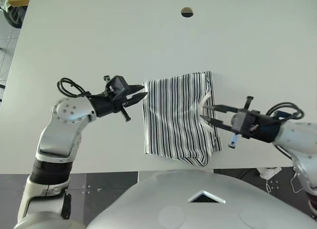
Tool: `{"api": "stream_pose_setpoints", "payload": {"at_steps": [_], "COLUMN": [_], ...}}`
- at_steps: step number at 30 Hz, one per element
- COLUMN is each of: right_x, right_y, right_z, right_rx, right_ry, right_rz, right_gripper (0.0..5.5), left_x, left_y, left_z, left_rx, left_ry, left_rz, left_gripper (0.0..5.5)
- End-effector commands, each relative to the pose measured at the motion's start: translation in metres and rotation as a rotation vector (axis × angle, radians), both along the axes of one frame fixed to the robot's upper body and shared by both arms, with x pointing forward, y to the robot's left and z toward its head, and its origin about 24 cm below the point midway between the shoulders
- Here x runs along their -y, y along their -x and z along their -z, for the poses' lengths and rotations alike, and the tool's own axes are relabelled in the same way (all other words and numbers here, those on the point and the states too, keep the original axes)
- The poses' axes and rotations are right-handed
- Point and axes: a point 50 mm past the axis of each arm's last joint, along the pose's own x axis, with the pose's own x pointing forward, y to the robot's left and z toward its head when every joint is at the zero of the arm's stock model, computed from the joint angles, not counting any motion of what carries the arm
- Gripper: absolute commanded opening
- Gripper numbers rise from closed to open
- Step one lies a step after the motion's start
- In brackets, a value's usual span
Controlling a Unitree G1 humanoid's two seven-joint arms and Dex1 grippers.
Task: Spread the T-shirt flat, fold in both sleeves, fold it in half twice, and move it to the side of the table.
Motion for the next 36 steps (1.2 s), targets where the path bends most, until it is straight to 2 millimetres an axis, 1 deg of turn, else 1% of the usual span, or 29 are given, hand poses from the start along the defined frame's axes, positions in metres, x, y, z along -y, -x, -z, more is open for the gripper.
{"api": "stream_pose_setpoints", "payload": {"at_steps": [1,2,4,5,8,10,12,16,21,23,27,31,34,36], "right_x": [0.034,0.043,0.053,0.055,0.052,0.044,0.033,0.015,0.006,0.007,0.007,0.005,0.008,0.011], "right_y": [0.002,0.007,0.018,0.022,0.029,0.033,0.036,0.035,0.033,0.034,0.037,0.04,0.043,0.045], "right_z": [0.018,0.031,0.048,0.053,0.063,0.07,0.075,0.077,0.077,0.079,0.081,0.083,0.083,0.083], "right_rx": [-0.004,-0.031,-0.069,-0.068,-0.068,-0.062,-0.051,0.002,0.027,0.023,0.021,0.01,-0.033,-0.064], "right_ry": [0.33,0.441,0.566,0.604,0.625,0.603,0.54,0.446,0.406,0.418,0.426,0.423,0.422,0.424], "right_rz": [0.01,-0.018,-0.072,-0.095,-0.157,-0.191,-0.213,-0.235,-0.253,-0.265,-0.284,-0.298,-0.283,-0.277], "right_gripper": [1.79,1.96,2.3,2.49,2.49,2.49,2.49,2.49,2.49,2.19,1.38,0.76,0.22,0.11], "left_x": [-0.013,-0.017,-0.023,-0.026,-0.036,-0.038,-0.034,-0.018,-0.003,0.003,0.007,0.009,0.008,0.007], "left_y": [0.036,0.042,0.046,0.049,0.067,0.073,0.077,0.079,0.079,0.079,0.08,0.08,0.081,0.083], "left_z": [0.005,0.007,0.009,0.011,0.025,0.032,0.038,0.042,0.043,0.044,0.044,0.044,0.043,0.043], "left_rx": [-0.041,-0.041,-0.037,-0.044,-0.092,-0.1,-0.098,-0.047,-0.007,0.004,0.012,0.017,-0.002,-0.027], "left_ry": [-0.156,-0.195,-0.233,-0.258,-0.37,-0.41,-0.407,-0.379,-0.344,-0.326,-0.32,-0.313,-0.307,-0.297], "left_rz": [0.179,0.199,0.21,0.223,0.297,0.333,0.351,0.384,0.417,0.436,0.449,0.454,0.459,0.467], "left_gripper": [1.58,1.73,1.92,1.92,1.92,1.92,1.92,1.92,1.92,1.92,1.25,0.72,0.26,0.13]}}
